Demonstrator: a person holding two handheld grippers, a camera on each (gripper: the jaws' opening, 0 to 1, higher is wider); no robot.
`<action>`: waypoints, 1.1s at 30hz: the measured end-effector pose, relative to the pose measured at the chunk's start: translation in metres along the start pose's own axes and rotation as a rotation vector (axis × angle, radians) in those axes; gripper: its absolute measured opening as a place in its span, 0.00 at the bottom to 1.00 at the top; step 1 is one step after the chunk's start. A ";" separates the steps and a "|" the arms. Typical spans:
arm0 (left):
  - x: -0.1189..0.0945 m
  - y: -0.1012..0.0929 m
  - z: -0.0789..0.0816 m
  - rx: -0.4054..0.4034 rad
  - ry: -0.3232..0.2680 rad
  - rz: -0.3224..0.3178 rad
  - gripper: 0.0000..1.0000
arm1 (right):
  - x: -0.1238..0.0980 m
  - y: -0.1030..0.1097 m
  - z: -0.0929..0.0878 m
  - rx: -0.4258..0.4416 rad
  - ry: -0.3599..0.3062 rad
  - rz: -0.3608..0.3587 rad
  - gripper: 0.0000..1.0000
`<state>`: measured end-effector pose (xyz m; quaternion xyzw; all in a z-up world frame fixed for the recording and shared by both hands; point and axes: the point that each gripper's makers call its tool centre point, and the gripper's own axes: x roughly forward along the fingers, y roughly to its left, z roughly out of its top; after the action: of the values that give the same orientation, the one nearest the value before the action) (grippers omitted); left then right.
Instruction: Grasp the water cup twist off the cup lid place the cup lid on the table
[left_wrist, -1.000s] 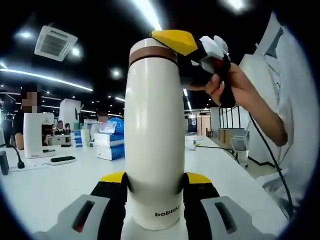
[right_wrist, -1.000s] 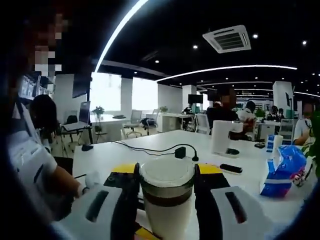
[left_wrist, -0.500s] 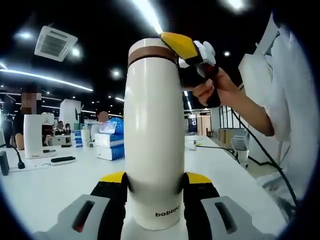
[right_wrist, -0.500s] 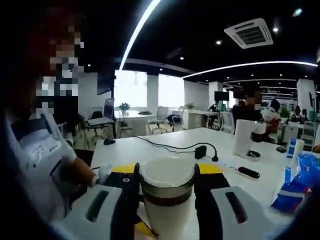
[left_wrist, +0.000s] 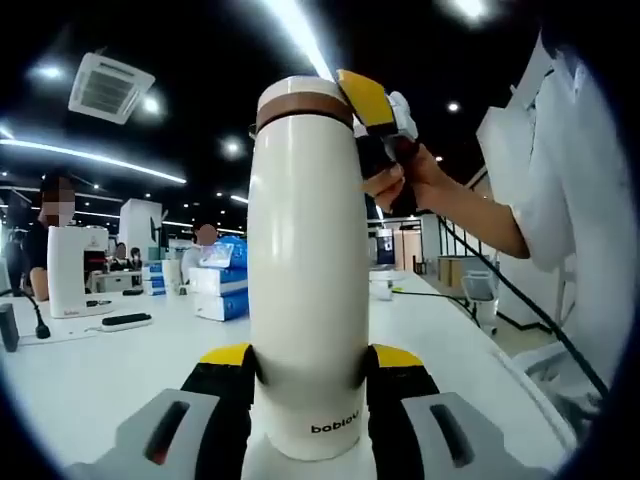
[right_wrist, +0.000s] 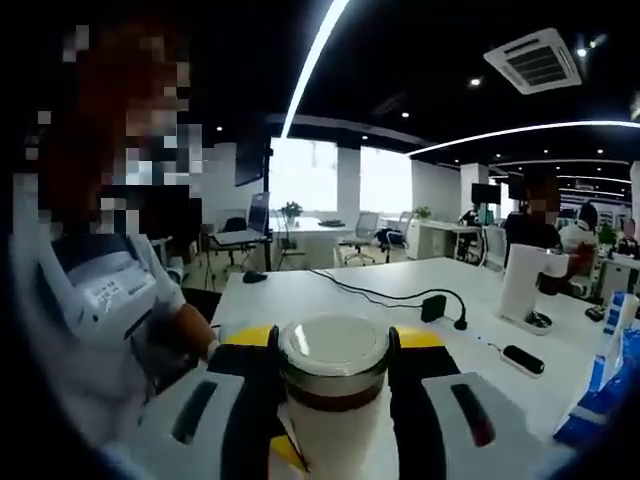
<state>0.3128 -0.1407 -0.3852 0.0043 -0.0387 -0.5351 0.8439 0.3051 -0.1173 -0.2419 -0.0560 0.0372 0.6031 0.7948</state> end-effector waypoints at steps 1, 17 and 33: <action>0.000 0.000 0.000 -0.001 0.000 0.000 0.45 | 0.000 0.000 0.000 -0.001 -0.002 0.008 0.45; 0.002 -0.001 0.000 0.001 0.000 -0.002 0.45 | -0.004 0.002 -0.001 -0.028 0.001 -0.045 0.46; 0.000 0.000 -0.002 0.002 0.005 -0.001 0.46 | -0.050 0.018 0.039 -0.004 -0.104 -0.533 0.63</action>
<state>0.3125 -0.1407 -0.3870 0.0063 -0.0370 -0.5353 0.8438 0.2740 -0.1555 -0.1981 -0.0342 -0.0207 0.3747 0.9263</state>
